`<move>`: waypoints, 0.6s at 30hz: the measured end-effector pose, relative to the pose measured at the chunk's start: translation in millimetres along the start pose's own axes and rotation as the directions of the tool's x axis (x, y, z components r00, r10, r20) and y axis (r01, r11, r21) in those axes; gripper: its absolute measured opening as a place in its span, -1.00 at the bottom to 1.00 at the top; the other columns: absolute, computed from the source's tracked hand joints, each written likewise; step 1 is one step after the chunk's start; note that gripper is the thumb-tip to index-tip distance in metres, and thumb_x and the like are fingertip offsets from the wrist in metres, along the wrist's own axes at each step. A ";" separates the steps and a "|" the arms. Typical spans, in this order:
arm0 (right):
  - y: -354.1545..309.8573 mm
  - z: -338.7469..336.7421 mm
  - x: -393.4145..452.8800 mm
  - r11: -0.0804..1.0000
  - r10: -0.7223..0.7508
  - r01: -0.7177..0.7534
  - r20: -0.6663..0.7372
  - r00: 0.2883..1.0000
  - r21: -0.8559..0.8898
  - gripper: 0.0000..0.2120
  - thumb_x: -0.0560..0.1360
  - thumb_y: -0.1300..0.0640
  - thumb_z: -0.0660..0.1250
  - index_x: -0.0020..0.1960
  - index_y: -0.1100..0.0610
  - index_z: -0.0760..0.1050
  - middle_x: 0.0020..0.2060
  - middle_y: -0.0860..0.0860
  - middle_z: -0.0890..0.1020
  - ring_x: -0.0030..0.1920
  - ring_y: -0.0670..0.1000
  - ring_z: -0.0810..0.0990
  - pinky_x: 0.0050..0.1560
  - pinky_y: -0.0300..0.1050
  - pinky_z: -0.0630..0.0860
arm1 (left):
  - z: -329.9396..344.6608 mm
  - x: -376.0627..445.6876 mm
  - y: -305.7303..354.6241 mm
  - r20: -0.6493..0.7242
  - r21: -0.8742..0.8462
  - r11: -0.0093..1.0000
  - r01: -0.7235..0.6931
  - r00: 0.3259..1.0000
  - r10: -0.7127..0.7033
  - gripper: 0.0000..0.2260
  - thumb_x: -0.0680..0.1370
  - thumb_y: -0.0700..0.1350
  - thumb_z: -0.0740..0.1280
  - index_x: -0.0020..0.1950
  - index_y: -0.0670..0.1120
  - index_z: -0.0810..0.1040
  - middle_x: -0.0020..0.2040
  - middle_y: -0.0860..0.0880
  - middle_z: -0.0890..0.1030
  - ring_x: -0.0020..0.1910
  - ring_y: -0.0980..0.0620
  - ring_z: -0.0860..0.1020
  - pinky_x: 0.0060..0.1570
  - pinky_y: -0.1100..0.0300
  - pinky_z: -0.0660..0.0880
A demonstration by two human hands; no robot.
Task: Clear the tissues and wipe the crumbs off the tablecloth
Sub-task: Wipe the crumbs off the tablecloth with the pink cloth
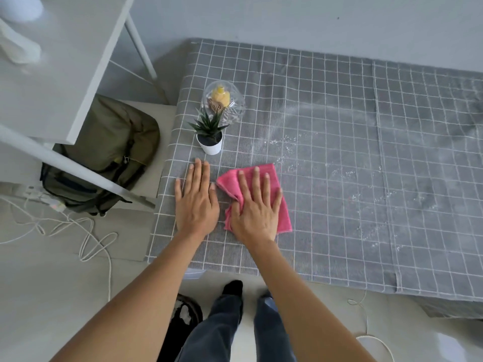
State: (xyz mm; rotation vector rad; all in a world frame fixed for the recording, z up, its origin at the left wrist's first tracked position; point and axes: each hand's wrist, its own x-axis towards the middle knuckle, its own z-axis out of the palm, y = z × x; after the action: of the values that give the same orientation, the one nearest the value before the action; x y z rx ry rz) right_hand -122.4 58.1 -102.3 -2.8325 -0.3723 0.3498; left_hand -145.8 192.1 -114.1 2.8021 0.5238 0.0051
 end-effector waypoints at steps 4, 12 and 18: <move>10.5 -3.2 -0.8 0.995 -0.098 0.098 -0.011 0.995 0.002 -0.42 0.55 -0.11 -0.17 0.55 -0.12 -0.20 0.54 -0.05 -0.18 0.52 0.03 -0.28 0.48 0.17 -0.29 | -0.5 1.2 -1.3 0.008 0.004 1.000 -0.014 1.000 0.014 -0.50 0.61 0.02 -0.19 0.56 -0.03 -0.09 0.57 0.03 -0.07 0.55 0.09 -0.09 0.50 -0.02 -0.14; 68.8 -20.1 1.8 0.979 0.202 -0.204 -0.060 0.977 -0.017 -0.39 0.48 -0.15 -0.29 0.52 -0.13 -0.31 0.53 -0.06 -0.25 0.51 0.00 -0.32 0.45 0.12 -0.39 | -0.7 1.1 -2.5 0.020 0.020 1.000 -0.010 1.000 0.009 -0.51 0.61 0.02 -0.24 0.55 0.00 -0.18 0.57 0.06 -0.14 0.54 0.11 -0.14 0.50 0.00 -0.18; 36.9 -11.4 -7.9 0.990 0.133 -0.134 -0.011 0.991 -0.036 -0.40 0.50 -0.18 -0.30 0.51 -0.16 -0.36 0.51 -0.03 -0.33 0.50 0.08 -0.36 0.44 0.18 -0.40 | 0.2 1.5 -1.6 0.003 0.027 1.000 -0.009 1.000 0.009 -0.50 0.61 0.00 -0.18 0.56 -0.03 -0.12 0.57 0.04 -0.11 0.54 0.09 -0.11 0.51 -0.04 -0.11</move>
State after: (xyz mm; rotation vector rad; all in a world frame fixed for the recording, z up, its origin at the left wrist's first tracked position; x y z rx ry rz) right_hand -118.7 18.8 -100.7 -2.9016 -0.1894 0.3607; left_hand -144.9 194.0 -114.8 2.8299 0.5137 -0.0043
